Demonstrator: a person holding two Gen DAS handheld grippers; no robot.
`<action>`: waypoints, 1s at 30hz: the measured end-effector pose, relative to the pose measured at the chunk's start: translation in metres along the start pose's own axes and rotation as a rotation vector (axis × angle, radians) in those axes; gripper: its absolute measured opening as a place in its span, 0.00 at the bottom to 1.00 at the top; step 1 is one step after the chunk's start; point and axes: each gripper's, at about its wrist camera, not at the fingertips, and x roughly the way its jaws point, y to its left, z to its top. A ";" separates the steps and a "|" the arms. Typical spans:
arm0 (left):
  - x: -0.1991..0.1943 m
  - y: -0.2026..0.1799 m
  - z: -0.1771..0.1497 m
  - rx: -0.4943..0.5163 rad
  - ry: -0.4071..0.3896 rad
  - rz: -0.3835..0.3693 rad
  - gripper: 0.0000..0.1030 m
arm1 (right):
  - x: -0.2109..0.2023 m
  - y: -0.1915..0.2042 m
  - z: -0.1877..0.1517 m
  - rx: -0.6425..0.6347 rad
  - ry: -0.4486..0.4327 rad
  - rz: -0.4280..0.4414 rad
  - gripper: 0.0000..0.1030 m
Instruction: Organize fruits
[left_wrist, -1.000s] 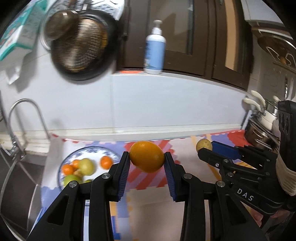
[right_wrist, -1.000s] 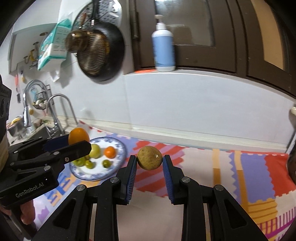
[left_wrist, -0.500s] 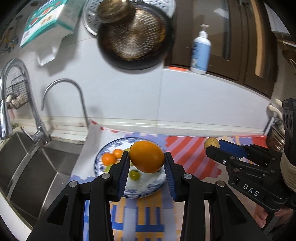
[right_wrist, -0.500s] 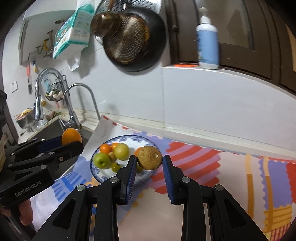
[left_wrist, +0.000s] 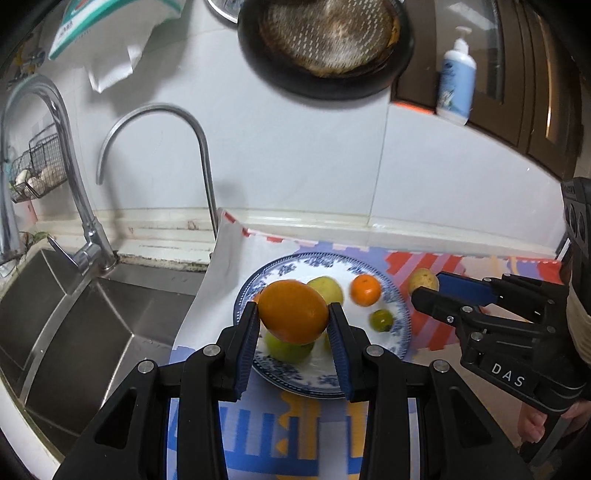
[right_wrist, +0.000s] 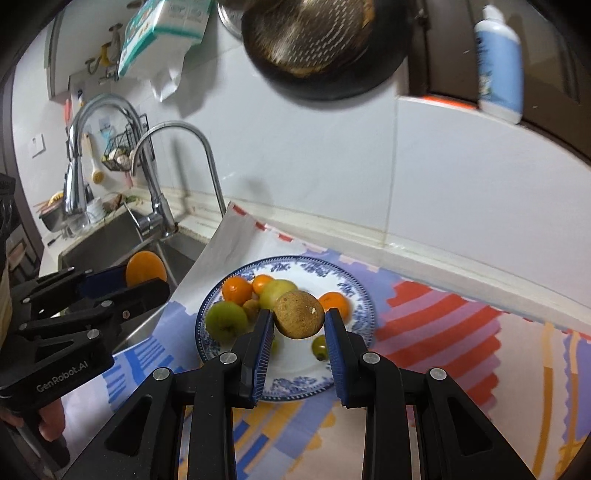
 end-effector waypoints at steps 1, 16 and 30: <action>0.005 0.002 -0.001 -0.001 0.010 -0.003 0.36 | 0.007 0.001 0.000 -0.004 0.012 0.005 0.29; 0.050 -0.008 -0.016 -0.002 0.124 -0.081 0.36 | 0.065 -0.008 -0.010 -0.018 0.131 0.036 0.29; 0.053 -0.015 -0.016 -0.009 0.138 -0.094 0.36 | 0.061 -0.018 -0.012 0.009 0.127 -0.005 0.36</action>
